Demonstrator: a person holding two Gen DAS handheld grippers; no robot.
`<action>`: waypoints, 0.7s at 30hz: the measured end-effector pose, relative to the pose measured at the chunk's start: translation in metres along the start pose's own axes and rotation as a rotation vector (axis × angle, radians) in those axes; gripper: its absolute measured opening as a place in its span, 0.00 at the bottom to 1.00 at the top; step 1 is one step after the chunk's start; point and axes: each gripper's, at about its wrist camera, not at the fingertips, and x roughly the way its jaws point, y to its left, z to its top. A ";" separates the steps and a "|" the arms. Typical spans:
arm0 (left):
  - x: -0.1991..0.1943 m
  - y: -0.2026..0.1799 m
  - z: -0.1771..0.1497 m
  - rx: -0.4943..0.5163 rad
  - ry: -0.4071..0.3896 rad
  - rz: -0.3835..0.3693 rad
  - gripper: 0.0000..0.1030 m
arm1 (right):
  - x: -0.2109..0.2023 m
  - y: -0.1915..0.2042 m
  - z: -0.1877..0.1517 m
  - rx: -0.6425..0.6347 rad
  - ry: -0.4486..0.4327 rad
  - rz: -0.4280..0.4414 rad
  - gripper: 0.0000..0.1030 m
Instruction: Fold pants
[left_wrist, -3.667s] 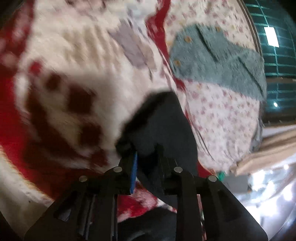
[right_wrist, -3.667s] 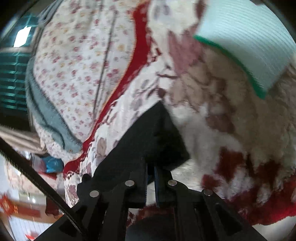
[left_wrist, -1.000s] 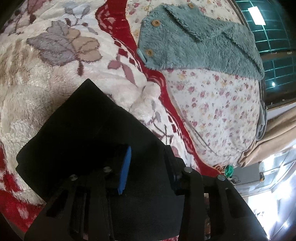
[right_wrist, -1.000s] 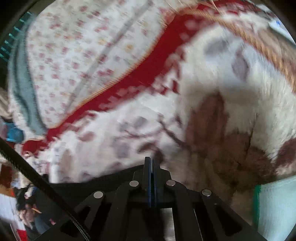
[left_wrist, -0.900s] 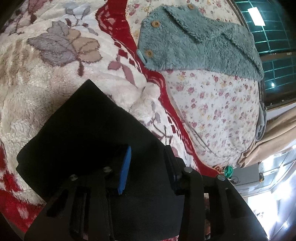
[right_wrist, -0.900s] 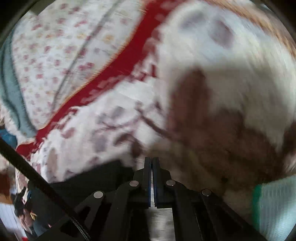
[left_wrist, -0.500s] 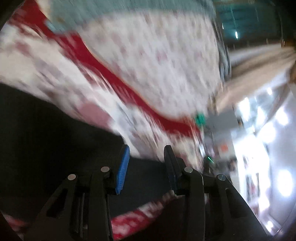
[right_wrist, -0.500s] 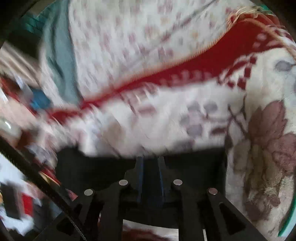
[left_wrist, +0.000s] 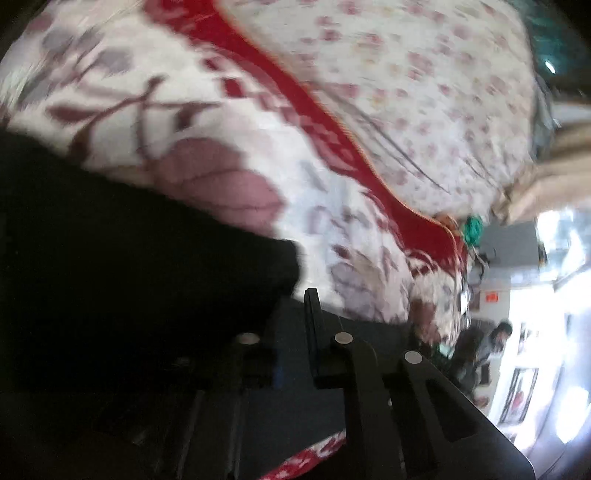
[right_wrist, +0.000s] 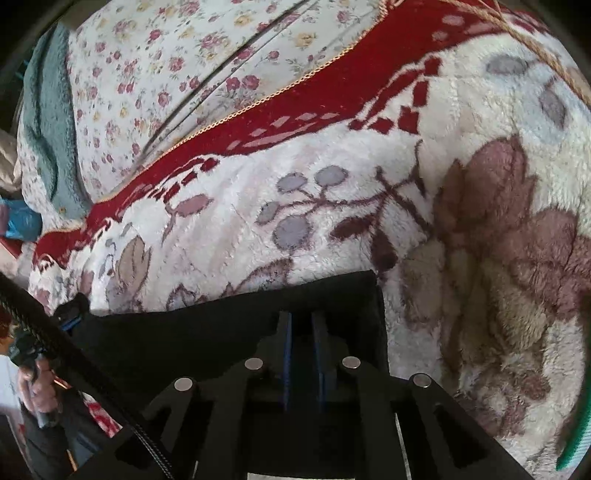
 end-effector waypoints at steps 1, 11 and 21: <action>-0.005 -0.013 -0.003 0.057 -0.007 -0.040 0.11 | -0.002 0.000 0.000 -0.001 0.000 -0.002 0.09; 0.072 -0.052 -0.041 0.223 0.211 -0.087 0.23 | 0.001 0.012 0.001 -0.055 0.009 -0.071 0.09; 0.083 -0.085 -0.062 0.418 0.197 -0.046 0.47 | -0.002 0.012 0.000 -0.047 0.001 -0.061 0.09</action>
